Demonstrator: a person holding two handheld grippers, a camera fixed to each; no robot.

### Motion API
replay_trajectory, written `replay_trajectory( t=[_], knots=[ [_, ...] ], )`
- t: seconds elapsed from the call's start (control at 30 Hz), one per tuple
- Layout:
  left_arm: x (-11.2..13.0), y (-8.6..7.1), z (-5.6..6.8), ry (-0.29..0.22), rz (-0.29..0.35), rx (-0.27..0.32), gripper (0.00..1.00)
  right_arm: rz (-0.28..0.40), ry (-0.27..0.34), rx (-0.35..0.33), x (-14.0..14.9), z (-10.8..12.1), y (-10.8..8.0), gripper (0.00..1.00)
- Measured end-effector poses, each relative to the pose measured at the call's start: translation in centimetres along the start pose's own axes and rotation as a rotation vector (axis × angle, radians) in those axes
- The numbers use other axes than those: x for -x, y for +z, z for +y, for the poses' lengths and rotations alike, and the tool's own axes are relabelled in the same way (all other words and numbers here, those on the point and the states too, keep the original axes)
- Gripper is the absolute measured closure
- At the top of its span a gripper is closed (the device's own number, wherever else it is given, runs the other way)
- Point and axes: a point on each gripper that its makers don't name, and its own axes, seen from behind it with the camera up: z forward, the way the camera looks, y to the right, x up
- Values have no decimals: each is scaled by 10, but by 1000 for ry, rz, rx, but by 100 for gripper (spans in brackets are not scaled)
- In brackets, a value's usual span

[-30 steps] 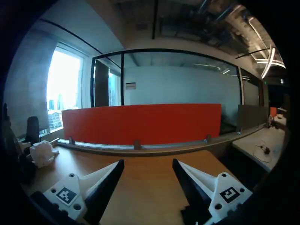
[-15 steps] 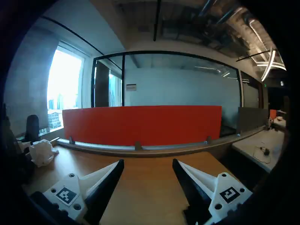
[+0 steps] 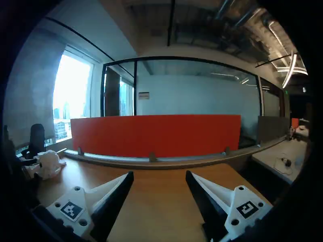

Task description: Fold towel

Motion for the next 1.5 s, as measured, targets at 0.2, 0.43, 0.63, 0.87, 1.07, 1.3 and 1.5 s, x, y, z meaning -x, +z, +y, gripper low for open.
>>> replay_trajectory(
  t=[0.2,0.43,0.63,0.87,1.07,1.3,1.5],
  knots=[
    [14,-3,-3,12,18,-2,9,-13,-1,4,2,-1,-2,0],
    [34,-8,-14,11,30,-16,9,-4,21,20,0,1,-2,0],
    [48,-10,-18,4,44,-17,9,7,53,30,4,5,-1,0],
    [65,-11,-23,-1,60,-27,9,5,48,43,16,8,-1,0],
    [71,-14,-28,-5,75,-36,9,6,42,47,21,7,2,0],
    [75,-18,-33,8,90,-50,9,5,59,51,25,9,6,0],
    [80,-21,-34,3,91,-54,9,3,57,54,27,11,8,0]
  ],
)
